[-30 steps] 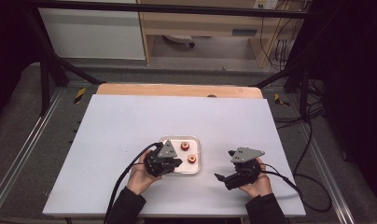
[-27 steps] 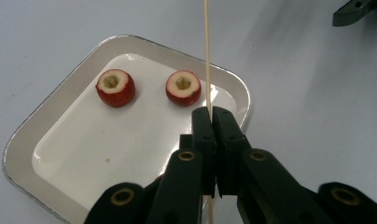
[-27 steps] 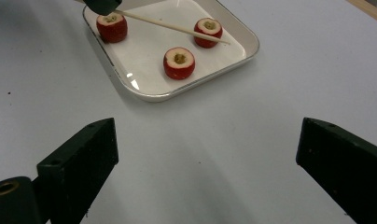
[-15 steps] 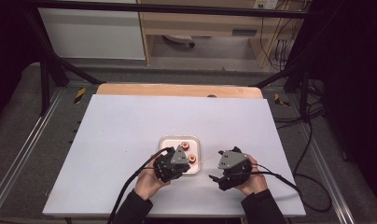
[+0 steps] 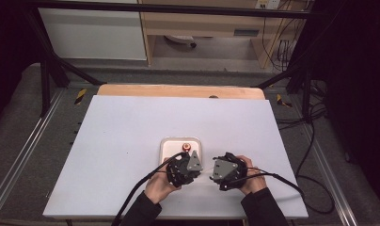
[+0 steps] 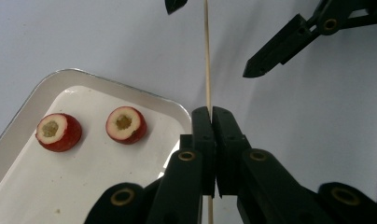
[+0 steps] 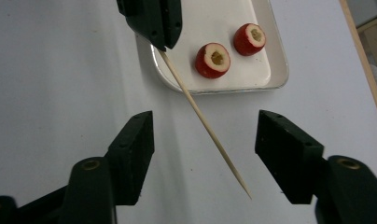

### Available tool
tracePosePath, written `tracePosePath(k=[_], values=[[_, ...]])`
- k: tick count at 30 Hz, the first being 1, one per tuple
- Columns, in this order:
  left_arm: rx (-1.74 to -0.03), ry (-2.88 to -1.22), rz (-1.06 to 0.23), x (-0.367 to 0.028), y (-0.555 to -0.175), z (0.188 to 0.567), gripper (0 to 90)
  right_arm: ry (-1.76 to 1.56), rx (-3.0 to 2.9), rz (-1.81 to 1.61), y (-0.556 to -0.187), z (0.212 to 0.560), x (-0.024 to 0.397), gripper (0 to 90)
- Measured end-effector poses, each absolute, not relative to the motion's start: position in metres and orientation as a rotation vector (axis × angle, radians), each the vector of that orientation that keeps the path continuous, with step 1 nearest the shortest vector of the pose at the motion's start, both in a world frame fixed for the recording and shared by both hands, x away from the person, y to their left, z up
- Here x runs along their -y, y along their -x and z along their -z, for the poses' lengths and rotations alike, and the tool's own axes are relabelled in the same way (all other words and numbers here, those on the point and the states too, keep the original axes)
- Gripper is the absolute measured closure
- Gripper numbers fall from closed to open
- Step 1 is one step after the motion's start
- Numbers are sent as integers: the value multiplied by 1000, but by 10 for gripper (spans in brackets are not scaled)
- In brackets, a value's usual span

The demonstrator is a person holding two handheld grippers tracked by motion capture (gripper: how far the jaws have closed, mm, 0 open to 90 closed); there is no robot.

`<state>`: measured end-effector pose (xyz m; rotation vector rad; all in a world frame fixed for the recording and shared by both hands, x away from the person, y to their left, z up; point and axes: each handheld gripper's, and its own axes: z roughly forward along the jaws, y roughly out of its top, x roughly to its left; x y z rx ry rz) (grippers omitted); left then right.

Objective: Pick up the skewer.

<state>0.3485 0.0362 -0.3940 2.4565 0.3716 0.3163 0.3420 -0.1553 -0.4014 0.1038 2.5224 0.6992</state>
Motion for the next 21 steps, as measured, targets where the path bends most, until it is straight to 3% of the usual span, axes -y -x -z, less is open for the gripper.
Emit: tracePosePath(k=[14,21], values=[[-362,-2463,-270,-29,-350,395,884,151,-2509,-598,-339,406,154,681],[-355,-2460,-246,-27,-351,395,884,231,-2486,-556,-337,408,153,773]])
